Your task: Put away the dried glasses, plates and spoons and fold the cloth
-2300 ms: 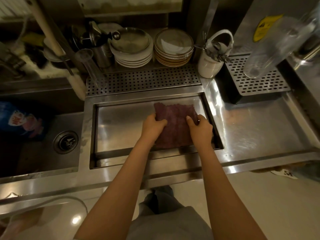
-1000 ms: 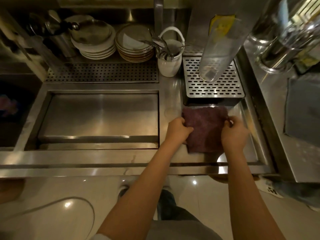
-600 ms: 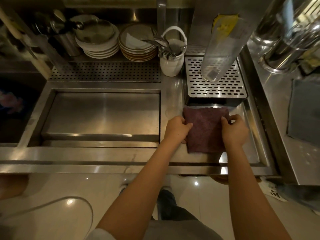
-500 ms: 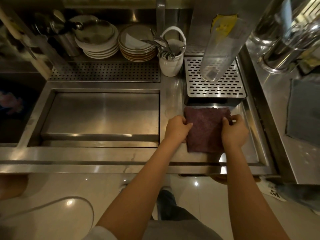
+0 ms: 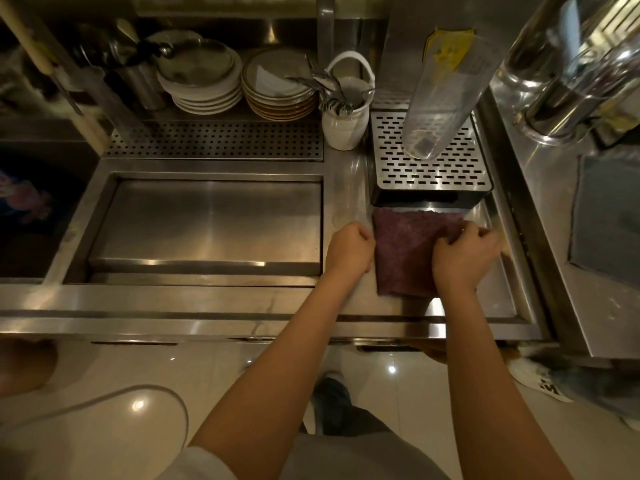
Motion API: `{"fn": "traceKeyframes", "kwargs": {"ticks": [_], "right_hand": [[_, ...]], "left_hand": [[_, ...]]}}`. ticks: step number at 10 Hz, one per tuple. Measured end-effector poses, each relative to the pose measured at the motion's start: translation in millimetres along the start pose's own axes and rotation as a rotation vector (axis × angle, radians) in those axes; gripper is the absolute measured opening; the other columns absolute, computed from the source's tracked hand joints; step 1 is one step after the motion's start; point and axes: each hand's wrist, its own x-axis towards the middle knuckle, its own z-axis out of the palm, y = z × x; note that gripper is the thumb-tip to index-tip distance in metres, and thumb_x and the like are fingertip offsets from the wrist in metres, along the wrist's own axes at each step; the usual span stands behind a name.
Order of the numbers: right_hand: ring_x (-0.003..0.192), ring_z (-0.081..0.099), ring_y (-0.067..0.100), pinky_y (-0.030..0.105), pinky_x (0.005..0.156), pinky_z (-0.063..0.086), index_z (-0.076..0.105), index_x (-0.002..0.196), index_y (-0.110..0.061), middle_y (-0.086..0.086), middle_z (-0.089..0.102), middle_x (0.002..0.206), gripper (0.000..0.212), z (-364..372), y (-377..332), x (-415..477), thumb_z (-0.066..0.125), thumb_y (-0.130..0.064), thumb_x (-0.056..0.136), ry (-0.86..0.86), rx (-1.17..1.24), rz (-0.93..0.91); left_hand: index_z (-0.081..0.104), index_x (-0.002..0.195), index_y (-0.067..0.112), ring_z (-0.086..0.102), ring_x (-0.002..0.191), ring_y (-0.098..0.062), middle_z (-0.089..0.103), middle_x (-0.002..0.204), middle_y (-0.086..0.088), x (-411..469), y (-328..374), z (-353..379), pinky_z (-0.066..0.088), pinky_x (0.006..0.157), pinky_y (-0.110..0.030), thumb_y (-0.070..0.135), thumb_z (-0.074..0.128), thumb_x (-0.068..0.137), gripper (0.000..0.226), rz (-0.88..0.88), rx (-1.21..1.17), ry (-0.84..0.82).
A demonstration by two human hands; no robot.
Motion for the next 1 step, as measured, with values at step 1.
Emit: {"fn": "traceKeyframes", "kwargs": {"ticks": [1], "right_hand": [[0.117, 0.04, 0.034, 0.042, 0.1, 0.036, 0.056, 0.111, -0.001, 0.021, 0.046, 0.122, 0.028, 1.7, -12.4, -12.4, 0.051, -0.007, 0.084, -0.054, 0.022, -0.022]], "left_hand": [[0.053, 0.073, 0.023, 0.057, 0.049, -0.017, 0.061, 0.063, -0.001, 0.4, -3.6, -12.3, 0.047, 0.051, -0.026, 0.013, 0.046, 0.09, 0.021, -0.023, -0.04, 0.042]]}}
